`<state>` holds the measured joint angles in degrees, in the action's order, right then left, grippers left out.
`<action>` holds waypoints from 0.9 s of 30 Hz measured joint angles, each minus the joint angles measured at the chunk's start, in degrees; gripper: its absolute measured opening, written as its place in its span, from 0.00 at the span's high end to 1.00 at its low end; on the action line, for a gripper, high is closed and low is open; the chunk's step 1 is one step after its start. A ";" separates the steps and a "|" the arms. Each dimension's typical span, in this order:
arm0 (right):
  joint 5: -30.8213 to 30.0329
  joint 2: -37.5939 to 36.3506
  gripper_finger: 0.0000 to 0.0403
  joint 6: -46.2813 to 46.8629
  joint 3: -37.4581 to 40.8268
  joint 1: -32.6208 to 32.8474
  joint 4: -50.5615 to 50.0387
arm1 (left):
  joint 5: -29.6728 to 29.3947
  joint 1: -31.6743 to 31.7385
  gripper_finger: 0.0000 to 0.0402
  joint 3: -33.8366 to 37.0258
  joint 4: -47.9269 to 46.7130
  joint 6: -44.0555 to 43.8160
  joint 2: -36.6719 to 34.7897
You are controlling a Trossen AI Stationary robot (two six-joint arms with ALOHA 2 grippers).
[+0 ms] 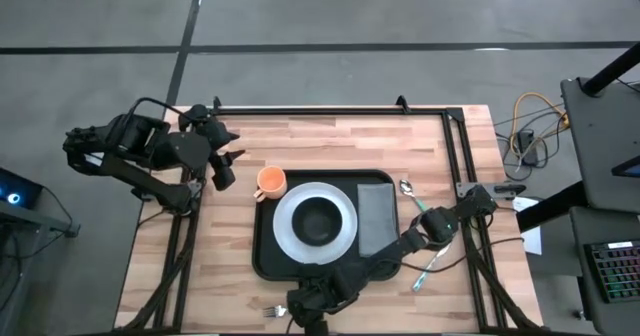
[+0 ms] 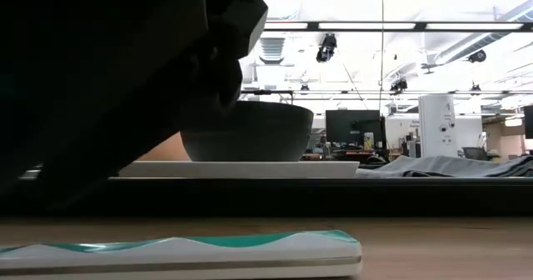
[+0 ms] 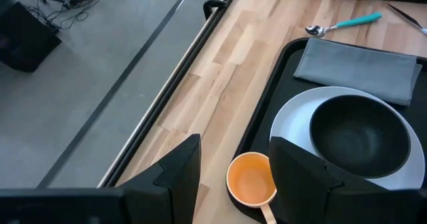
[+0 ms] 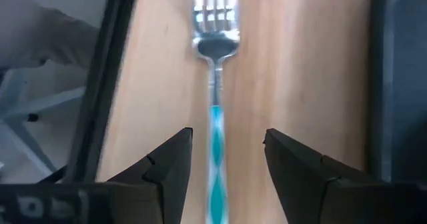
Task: Set up tray
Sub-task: Put the blue patterned fork on top of the gray napkin on the black serving tray
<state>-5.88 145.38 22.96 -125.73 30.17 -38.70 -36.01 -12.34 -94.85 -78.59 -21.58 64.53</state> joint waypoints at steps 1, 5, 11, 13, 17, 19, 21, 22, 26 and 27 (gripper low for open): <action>0.31 0.00 0.56 0.01 0.18 0.00 0.32 | 0.00 0.00 0.61 0.00 0.00 0.00 0.00; 0.36 0.00 0.56 0.01 1.20 0.09 0.92 | 0.00 0.00 0.61 0.00 0.00 0.00 0.00; 0.36 0.00 0.56 0.01 2.14 0.04 2.25 | 0.00 0.00 0.61 0.00 0.00 0.00 0.00; 0.36 0.00 0.56 0.01 2.92 0.04 3.29 | 0.01 0.00 0.61 0.00 0.00 -0.01 0.00; 1.56 0.00 0.56 0.18 4.41 0.04 5.34 | 0.04 0.00 0.61 0.00 0.00 0.00 0.00; 1.63 0.00 0.56 0.26 4.67 0.04 5.49 | 0.04 0.00 0.61 0.00 0.00 -0.02 0.00; 1.63 0.00 0.56 0.22 4.67 0.04 5.46 | 0.04 0.00 0.61 0.00 0.00 0.00 0.00; 1.63 0.00 0.57 0.20 4.62 0.04 5.39 | 0.04 0.00 0.61 0.00 0.00 -0.01 0.00; 2.44 0.00 0.61 -0.23 4.45 0.02 5.16 | 0.04 0.00 0.61 0.00 0.00 0.00 0.00; 2.90 0.00 0.63 -0.26 4.45 -0.02 5.08 | 0.04 0.00 0.61 0.00 0.00 0.00 0.00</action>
<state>-2.98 145.38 22.70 -121.27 30.16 -33.62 -35.97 -12.34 -94.85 -78.59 -21.58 64.53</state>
